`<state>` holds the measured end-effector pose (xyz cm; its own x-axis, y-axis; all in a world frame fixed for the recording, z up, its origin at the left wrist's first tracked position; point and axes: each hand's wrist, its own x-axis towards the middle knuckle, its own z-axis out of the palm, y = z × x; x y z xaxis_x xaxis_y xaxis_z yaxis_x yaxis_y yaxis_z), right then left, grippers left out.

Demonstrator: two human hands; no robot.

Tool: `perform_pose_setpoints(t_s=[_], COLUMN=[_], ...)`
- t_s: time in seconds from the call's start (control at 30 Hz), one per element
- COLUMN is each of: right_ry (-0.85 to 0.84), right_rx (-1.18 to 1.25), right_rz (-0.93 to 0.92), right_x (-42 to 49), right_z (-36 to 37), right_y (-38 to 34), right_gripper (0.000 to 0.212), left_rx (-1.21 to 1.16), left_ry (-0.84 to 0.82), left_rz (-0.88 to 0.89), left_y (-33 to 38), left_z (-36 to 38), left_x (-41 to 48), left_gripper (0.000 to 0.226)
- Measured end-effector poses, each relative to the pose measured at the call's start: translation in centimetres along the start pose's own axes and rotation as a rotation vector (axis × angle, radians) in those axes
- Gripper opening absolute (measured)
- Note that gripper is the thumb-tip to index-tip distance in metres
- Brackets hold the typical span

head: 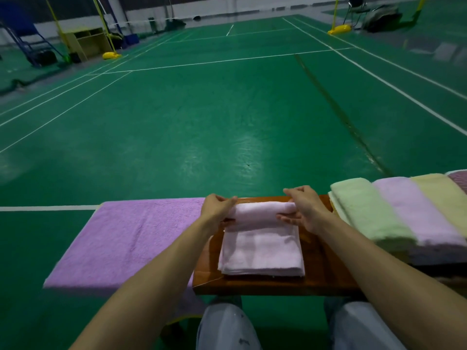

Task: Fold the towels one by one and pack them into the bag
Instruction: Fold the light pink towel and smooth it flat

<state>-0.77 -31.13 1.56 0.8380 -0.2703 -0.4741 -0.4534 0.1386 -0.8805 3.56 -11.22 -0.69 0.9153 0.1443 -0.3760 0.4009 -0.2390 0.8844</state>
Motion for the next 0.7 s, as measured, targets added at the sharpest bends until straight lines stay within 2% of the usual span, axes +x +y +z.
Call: perform_pose_setpoints(t_s=[0.13,0.37,0.47,0.57,0.7], right_ry=[-0.009,0.095,0.085,0.129,0.191], right_rx=[-0.023,-0.205,-0.355,-0.611,-1.024], right_rz=[-0.036,-0.077,-0.120,-0.200,-0.285], right_x=[-2.4,-4.9,-5.7,-6.2,-6.9], right_z=[-0.7,-0.9,-1.2,-1.5,-1.7], right_y=[0.9,4.1,5.1,5.6,5.5], right_gripper=[0.020,0.039,0.047,0.048,0.050], left_rx=[-0.096,-0.072,0.126,0.240,0.737], left_ry=[0.006,-0.079,-0.067,-0.088,-0.050], left_rz=[-0.006,0.009,0.079,0.152,0.352], left_y=[-0.5,-2.8,-4.2,-5.1,-5.3], left_z=[-0.5,-2.5,-2.9,-3.0,-3.2], left_x=[-2.7,-6.6,-7.7,-8.7,-8.8], left_gripper=[0.026,0.033,0.034,0.031,0.014])
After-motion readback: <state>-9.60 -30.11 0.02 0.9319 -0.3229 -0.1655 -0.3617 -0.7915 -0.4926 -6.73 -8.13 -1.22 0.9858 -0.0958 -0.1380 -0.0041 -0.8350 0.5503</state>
